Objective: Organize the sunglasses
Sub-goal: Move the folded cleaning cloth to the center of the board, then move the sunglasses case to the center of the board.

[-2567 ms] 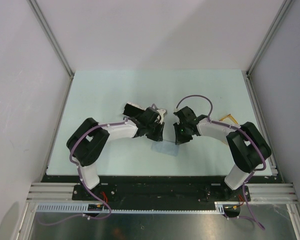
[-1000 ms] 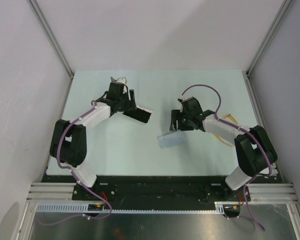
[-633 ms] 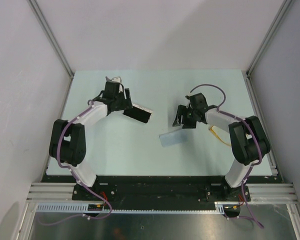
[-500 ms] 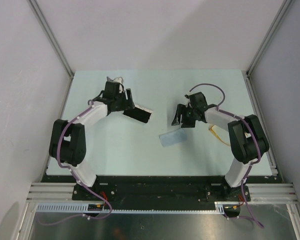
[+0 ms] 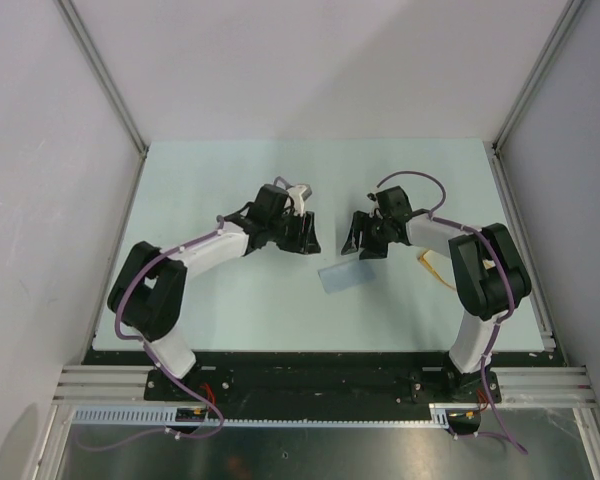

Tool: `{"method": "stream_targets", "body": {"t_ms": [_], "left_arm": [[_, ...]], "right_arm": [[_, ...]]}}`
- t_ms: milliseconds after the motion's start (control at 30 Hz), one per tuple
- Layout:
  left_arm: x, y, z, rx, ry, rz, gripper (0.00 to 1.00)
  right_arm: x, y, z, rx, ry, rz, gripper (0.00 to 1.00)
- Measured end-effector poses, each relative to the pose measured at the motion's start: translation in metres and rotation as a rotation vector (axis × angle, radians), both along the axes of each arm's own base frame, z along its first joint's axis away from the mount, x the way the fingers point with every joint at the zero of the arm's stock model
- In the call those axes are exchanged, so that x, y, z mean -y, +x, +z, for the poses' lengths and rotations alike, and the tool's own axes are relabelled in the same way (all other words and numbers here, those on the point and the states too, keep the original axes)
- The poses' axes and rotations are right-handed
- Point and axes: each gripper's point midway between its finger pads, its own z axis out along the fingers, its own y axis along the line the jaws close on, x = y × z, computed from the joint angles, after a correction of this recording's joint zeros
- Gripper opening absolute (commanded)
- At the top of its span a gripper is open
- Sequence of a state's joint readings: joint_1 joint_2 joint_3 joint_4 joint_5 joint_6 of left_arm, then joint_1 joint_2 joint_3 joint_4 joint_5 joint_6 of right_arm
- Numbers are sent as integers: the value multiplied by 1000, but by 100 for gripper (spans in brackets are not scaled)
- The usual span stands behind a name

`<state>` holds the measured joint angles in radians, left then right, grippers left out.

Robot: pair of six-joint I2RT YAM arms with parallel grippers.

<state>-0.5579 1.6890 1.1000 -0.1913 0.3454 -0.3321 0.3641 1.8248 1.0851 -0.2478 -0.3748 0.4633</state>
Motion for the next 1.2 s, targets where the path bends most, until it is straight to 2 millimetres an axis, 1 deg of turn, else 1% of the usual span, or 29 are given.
{"method": "stream_targets", "body": {"t_ms": [67, 233, 267, 300, 400, 500, 567, 700, 767, 833, 900, 1033, 1100, 1200], "left_arm": [[1, -1, -1, 0, 0, -3, 55], [-9, 10, 2, 39, 16, 32, 61], [-12, 14, 5, 54, 21, 44, 61], [-14, 16, 8, 66, 23, 54, 64], [-30, 31, 21, 116, 37, 125, 68], [-60, 52, 31, 159, 59, 255, 70], [-88, 64, 32, 167, 85, 366, 70], [-145, 77, 20, 123, 122, 565, 68], [-167, 82, 14, 91, 128, 637, 67], [-184, 87, 7, 69, 130, 685, 67], [-190, 91, -2, 36, 128, 696, 67], [-182, 100, -24, -43, 104, 661, 64], [-178, 99, -35, -87, 89, 652, 60], [-178, 93, -51, -159, 80, 658, 56]], "right_arm": [[0, 1, 0, 3, -1, -4, 63], [-1, 7, 6, 28, 11, -16, 63], [-1, 8, 10, 38, 13, -20, 63], [-1, 9, 15, 50, 15, -24, 64], [-2, 15, 36, 108, 34, -36, 63], [-2, 18, 53, 153, 50, -43, 63], [-3, 19, 59, 169, 53, -48, 63], [-3, 18, 58, 168, 41, -50, 63], [-4, 17, 57, 167, 39, -48, 63], [-5, 16, 57, 164, 35, -44, 63], [-5, 15, 56, 163, 34, -43, 63], [-6, 14, 56, 161, 31, -41, 63], [-6, 13, 55, 159, 27, -42, 63], [-5, 13, 54, 157, 20, -46, 63]]}}
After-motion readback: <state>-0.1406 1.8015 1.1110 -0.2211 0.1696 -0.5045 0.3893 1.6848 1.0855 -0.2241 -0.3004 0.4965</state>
